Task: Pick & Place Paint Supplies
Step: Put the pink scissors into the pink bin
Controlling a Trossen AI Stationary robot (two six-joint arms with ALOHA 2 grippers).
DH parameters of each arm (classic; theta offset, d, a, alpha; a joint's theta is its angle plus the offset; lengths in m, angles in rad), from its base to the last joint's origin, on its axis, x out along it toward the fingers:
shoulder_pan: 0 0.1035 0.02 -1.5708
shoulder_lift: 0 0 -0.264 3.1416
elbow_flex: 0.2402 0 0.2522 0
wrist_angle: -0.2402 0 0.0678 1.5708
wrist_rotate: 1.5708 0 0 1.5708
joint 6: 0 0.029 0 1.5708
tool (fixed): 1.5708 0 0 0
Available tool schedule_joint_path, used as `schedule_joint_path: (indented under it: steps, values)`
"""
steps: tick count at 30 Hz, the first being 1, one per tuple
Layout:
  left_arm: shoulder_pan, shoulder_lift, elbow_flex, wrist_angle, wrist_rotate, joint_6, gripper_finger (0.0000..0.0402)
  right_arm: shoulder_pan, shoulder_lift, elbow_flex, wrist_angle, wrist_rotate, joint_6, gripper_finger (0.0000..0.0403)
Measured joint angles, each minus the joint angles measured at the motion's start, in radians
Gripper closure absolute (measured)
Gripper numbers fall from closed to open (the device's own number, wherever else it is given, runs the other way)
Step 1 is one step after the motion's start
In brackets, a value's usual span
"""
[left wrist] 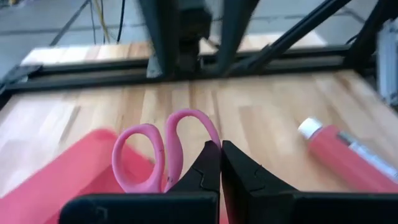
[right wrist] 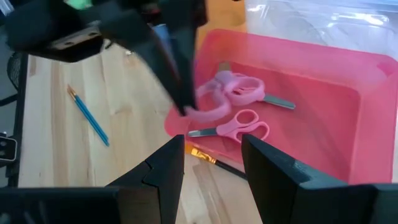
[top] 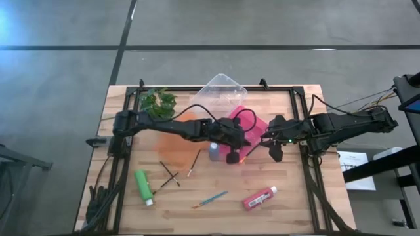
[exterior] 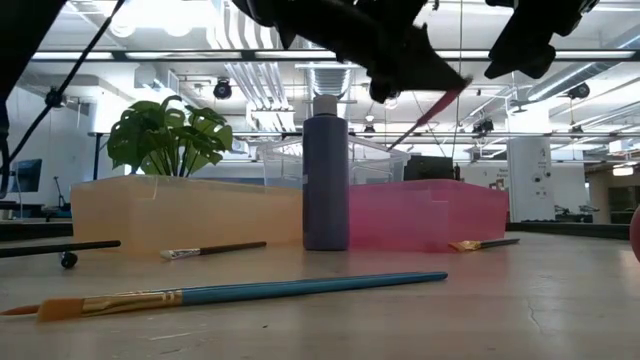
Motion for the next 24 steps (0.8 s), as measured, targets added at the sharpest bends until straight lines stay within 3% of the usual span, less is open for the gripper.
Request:
schedule_joint_path:
  steps: [5, 17, 24]
  values:
    - [0.008, 0.007, -0.003, -0.008, -0.002, -0.008, 0.0393, 0.000, 0.000, 0.000, 0.000, 0.000, -0.003, 0.0245]
    - [0.021, 0.008, -0.004, -0.016, -0.105, -0.015, 0.0313, 0.000, 0.000, 0.000, 0.002, 0.001, 0.001, 0.0245]
    - [0.021, -0.044, -0.004, 0.006, -0.108, 0.026, 0.0306, 0.000, 0.001, 0.000, 0.002, 0.003, 0.004, 0.0245]
